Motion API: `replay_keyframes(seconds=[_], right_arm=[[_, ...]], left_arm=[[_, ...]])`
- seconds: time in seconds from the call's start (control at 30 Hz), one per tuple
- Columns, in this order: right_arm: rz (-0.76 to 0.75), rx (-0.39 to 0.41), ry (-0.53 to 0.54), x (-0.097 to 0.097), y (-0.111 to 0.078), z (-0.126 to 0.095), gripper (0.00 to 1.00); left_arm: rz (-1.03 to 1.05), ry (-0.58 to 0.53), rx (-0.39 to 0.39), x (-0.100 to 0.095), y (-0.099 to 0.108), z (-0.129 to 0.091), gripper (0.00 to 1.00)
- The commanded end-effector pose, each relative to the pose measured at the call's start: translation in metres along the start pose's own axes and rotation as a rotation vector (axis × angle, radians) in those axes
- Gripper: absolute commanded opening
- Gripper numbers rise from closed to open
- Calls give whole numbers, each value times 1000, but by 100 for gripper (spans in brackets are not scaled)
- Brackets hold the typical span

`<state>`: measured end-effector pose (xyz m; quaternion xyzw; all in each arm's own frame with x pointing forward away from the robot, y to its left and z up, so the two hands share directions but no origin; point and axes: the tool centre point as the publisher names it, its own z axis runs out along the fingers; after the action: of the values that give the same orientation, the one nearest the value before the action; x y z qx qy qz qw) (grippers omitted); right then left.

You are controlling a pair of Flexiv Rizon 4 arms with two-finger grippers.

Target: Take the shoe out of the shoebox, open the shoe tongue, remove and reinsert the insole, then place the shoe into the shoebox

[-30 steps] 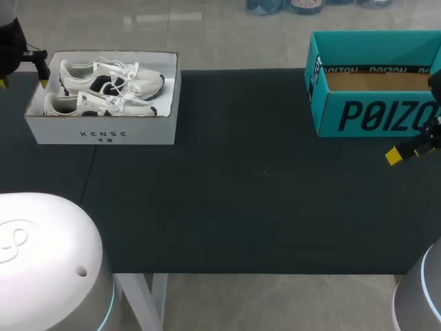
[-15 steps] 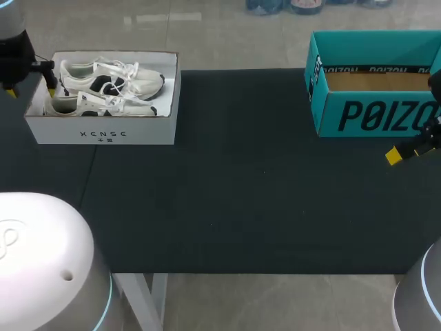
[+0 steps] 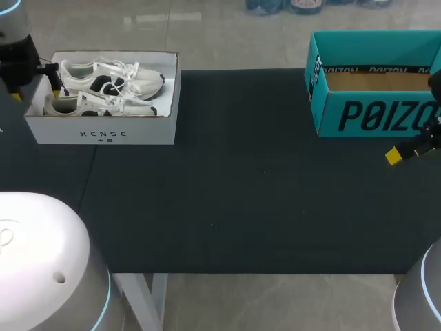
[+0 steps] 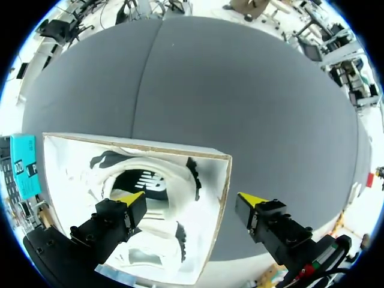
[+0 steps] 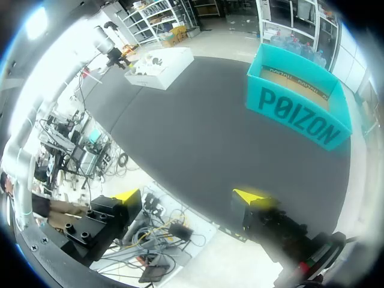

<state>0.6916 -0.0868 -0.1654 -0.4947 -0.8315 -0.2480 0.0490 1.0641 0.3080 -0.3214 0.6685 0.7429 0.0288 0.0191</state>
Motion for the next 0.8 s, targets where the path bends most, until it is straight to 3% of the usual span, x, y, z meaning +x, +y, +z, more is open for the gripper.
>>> replay_keyframes(seconds=[0.03, 0.8], right_arm=[[1, 2, -1, 0, 1, 1, 100], [1, 2, -1, 0, 1, 1, 100]], left_arm=[[4, 3, 3, -6, 2, 6, 100], [-4, 17, 4, -13, 8, 28, 100]])
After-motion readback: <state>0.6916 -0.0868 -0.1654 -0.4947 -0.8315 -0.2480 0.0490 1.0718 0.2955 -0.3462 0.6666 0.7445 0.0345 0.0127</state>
